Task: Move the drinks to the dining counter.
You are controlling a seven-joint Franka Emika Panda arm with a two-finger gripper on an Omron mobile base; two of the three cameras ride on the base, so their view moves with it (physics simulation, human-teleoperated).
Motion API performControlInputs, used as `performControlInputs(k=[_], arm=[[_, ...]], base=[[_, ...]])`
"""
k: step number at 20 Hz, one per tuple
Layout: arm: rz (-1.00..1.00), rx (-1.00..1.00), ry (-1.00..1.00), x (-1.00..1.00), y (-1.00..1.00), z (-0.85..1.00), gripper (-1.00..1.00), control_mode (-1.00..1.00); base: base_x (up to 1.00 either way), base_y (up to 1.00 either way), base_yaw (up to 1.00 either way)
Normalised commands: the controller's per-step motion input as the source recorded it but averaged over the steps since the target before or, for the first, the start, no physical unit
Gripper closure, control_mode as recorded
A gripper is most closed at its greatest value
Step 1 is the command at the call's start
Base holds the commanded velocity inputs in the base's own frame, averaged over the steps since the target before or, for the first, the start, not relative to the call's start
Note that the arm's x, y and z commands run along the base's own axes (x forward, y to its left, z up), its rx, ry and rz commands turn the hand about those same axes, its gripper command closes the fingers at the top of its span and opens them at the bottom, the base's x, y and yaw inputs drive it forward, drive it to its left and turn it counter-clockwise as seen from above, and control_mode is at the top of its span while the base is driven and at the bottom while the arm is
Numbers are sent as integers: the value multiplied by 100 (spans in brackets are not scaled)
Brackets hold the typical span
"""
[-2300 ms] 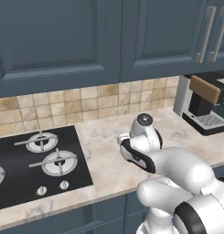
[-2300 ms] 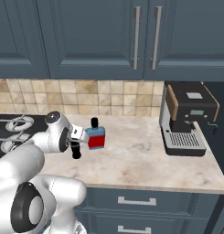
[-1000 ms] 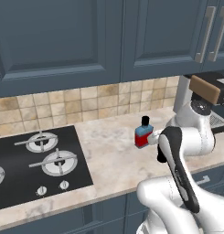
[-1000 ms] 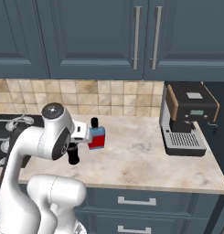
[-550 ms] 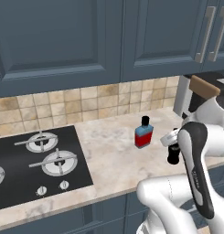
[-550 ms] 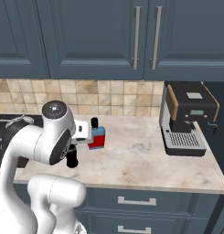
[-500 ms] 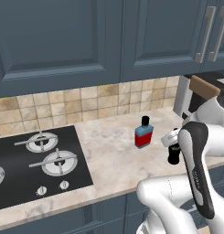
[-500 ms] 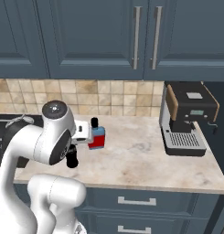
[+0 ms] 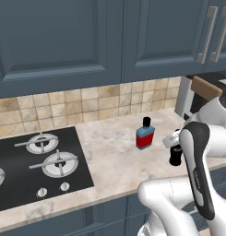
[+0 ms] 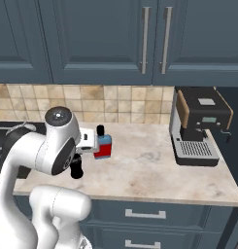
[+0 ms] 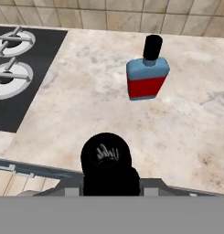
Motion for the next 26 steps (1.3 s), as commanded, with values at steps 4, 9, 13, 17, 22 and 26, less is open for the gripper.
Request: performControlInputs(k=[4, 9, 13, 17, 22, 26], arm=[[0, 0, 0, 0, 0, 0, 100, 100], [0, 0, 0, 0, 0, 0, 100, 100], [0, 0, 0, 0, 0, 0, 100, 100], [0, 0, 0, 0, 0, 0, 100, 100], [0, 0, 0, 0, 0, 0, 100, 100], [0, 0, 0, 0, 0, 0, 100, 100]], base=[[0, 0, 0], [-47, -9, -16], [-76, -31, -51], [-37, -40, -63], [2, -45, -85], [1, -35, -89]])
